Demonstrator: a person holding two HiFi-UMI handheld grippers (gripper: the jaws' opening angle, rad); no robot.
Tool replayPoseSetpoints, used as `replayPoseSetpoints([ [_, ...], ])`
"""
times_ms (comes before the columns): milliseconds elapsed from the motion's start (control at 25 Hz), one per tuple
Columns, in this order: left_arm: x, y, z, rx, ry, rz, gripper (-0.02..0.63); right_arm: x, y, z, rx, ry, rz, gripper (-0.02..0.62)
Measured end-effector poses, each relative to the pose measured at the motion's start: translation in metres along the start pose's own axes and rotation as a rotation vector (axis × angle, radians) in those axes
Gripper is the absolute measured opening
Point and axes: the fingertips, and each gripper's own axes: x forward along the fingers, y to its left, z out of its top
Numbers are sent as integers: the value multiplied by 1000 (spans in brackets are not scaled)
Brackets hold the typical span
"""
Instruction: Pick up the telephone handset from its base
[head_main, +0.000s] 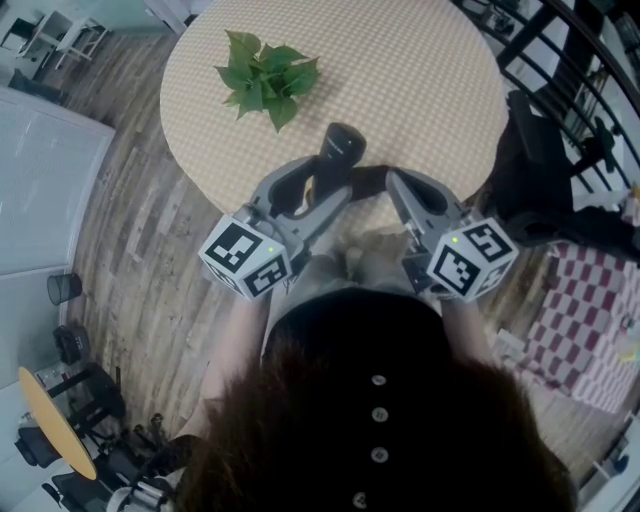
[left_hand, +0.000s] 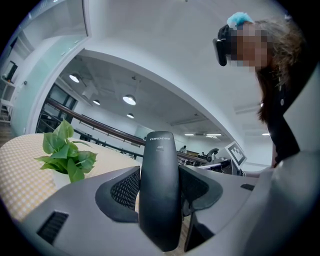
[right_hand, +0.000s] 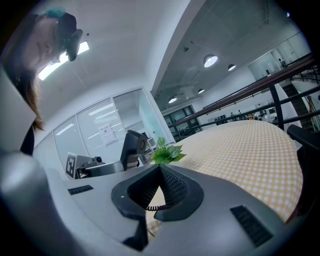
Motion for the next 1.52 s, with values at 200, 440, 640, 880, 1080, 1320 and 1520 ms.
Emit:
replayPoseSetpoints([
  [200,0,-2,-4,-7,7,-15,253,-2,-2,-3,4,6,-5,9],
  [440,1,-3,-5,-8,14,-25,253,-2,-2,-6,12,16,1,8],
  [640,1,-3,-4,-4,13,-25,253,-1,-1,-7,12,22,6,9],
  [880,-1,4,-4,-6,16,-12,253,3,-1,-9,19,28,10,8],
  [1080,-2,9,-4,-6,18,-9,253,7,3,-8,2,24,19,8],
  [1320,2,16,-1,0,24,-26,253,11,1,-3,-17,7,-8,8],
  [1520,11,18,2,3,37,-44,253,8,-6,-1,-9,-4,-38,8],
])
